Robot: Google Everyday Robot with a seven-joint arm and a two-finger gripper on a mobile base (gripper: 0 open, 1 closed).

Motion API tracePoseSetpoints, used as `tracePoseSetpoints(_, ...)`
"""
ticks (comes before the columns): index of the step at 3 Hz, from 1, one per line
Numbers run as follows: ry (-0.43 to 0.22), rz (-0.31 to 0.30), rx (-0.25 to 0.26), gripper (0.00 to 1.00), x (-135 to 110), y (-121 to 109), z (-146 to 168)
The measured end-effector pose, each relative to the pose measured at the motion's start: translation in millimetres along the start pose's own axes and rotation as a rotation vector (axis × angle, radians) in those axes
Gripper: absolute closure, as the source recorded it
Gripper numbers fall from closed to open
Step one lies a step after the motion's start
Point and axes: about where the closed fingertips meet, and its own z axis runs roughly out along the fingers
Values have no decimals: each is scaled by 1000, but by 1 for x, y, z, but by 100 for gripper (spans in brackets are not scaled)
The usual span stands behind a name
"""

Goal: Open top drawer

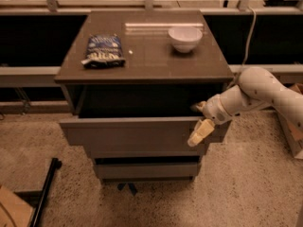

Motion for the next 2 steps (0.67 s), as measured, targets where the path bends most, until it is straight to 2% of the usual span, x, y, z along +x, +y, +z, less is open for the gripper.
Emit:
tracePoseSetpoints(1, 0, 0, 0, 0, 0, 0, 0)
tracePoseSetpoints(2, 66, 129, -84, 0, 24, 65, -16)
